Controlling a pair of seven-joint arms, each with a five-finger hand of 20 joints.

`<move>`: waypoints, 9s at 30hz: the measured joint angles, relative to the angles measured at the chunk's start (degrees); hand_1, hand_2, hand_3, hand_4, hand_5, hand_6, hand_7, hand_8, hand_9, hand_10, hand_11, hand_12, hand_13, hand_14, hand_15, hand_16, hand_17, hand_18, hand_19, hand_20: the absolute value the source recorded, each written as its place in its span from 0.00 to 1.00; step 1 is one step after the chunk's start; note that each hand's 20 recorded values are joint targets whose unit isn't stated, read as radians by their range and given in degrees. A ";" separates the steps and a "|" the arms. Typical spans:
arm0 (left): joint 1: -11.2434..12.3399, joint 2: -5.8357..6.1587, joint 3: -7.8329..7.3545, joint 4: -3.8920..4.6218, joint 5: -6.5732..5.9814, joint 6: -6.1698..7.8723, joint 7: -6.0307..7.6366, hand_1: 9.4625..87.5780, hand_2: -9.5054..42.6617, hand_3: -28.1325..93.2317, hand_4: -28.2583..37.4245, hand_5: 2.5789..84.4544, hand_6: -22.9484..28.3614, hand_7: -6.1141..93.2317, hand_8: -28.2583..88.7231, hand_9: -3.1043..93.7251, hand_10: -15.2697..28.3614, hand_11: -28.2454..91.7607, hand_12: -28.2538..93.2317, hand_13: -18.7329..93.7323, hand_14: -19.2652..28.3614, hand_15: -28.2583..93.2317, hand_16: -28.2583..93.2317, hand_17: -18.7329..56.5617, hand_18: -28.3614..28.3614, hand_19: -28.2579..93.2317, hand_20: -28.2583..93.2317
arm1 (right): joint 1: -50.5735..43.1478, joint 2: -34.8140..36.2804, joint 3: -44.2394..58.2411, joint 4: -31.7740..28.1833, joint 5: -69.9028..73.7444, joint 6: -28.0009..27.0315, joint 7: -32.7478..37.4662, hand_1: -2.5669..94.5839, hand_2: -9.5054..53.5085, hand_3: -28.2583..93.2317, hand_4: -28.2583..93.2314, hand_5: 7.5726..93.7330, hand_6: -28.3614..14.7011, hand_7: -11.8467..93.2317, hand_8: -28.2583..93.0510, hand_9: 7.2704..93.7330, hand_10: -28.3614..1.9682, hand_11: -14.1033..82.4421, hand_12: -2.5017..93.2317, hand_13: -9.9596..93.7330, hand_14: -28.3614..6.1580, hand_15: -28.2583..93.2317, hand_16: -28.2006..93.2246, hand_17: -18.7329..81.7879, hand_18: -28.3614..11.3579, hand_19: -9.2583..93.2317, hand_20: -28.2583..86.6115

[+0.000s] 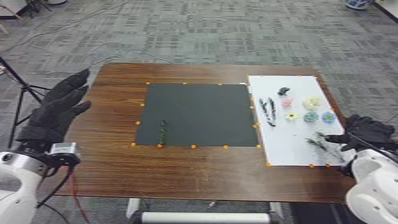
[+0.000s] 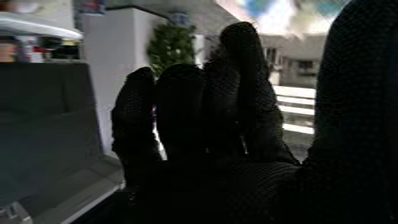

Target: Arrange flowers

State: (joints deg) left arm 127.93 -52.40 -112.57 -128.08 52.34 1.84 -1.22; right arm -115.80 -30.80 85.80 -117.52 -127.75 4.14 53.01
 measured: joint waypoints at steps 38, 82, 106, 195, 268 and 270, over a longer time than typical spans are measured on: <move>0.58 0.68 -1.45 0.36 -1.62 1.29 -0.61 0.21 0.00 0.78 0.00 0.16 0.47 0.25 0.16 0.12 0.49 0.30 0.41 0.17 0.57 0.42 0.24 0.00 0.81 0.50 0.31 | -1.31 -1.32 -4.89 2.23 -2.96 1.52 -0.02 0.46 0.04 0.95 0.02 0.66 0.66 0.65 0.38 0.74 0.60 0.69 0.81 0.69 0.47 0.91 0.59 0.42 0.17 0.86 0.68; 0.74 3.74 -3.48 1.33 -2.14 1.58 -1.40 0.21 0.00 0.78 0.00 0.17 0.47 0.25 0.16 0.12 0.49 0.30 0.41 0.17 0.57 0.42 0.24 0.00 0.81 0.50 0.31 | -1.48 -2.67 0.04 -3.27 4.49 -9.71 2.87 0.27 0.00 0.81 0.00 0.61 0.56 0.58 0.11 0.61 0.45 0.82 0.69 0.64 0.38 0.92 0.60 0.40 0.12 0.85 0.68; -0.04 6.21 -5.35 1.83 -2.44 1.45 -1.46 0.21 0.01 0.78 0.00 0.17 0.47 0.25 0.16 0.12 0.50 0.30 0.41 0.17 0.57 0.42 0.24 0.00 0.81 0.51 0.31 | 15.55 -0.43 -24.28 2.06 -3.59 18.05 -1.55 0.36 0.05 0.97 0.15 0.77 0.67 0.67 0.51 0.85 0.59 0.87 0.68 0.80 0.48 0.95 0.62 0.53 0.14 0.94 0.68; 2.81 1.62 -4.14 1.89 -4.32 3.11 0.52 0.21 0.01 0.78 0.00 0.17 0.47 0.25 0.16 0.13 0.50 0.31 0.40 0.17 0.56 0.42 0.24 0.01 0.80 0.50 0.31 | 52.14 -34.45 -53.49 18.01 8.88 -4.72 -4.28 0.09 0.17 0.86 0.01 0.92 0.65 0.43 0.19 0.93 0.68 0.76 0.64 0.89 0.58 0.90 0.59 0.63 0.09 1.00 0.65; 3.87 1.17 -4.84 1.38 -4.57 3.15 0.65 0.20 0.01 0.78 0.00 0.17 0.47 0.25 0.16 0.13 0.50 0.30 0.40 0.17 0.56 0.42 0.24 0.01 0.80 0.50 0.31 | 50.99 -21.12 -58.20 13.25 7.68 1.14 -23.45 0.29 0.26 1.00 0.09 0.67 0.63 0.45 0.29 0.57 0.49 0.68 0.78 0.58 0.37 0.91 0.58 0.36 0.15 0.78 0.68; 3.86 1.17 -4.84 1.38 -4.57 3.15 0.64 0.20 0.01 0.78 0.00 0.17 0.47 0.25 0.16 0.13 0.50 0.30 0.40 0.17 0.56 0.42 0.24 0.01 0.80 0.50 0.31 | 49.75 -20.90 -56.31 12.77 7.73 0.90 -23.54 0.20 0.33 1.00 0.10 0.64 0.63 0.48 0.26 0.55 0.45 0.76 0.70 0.58 0.35 0.91 0.58 0.36 0.14 0.78 0.69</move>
State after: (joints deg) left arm 131.78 -51.23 -117.41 -126.70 47.77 4.99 -0.57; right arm -66.05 -51.69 29.48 -104.75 -120.02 5.04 29.46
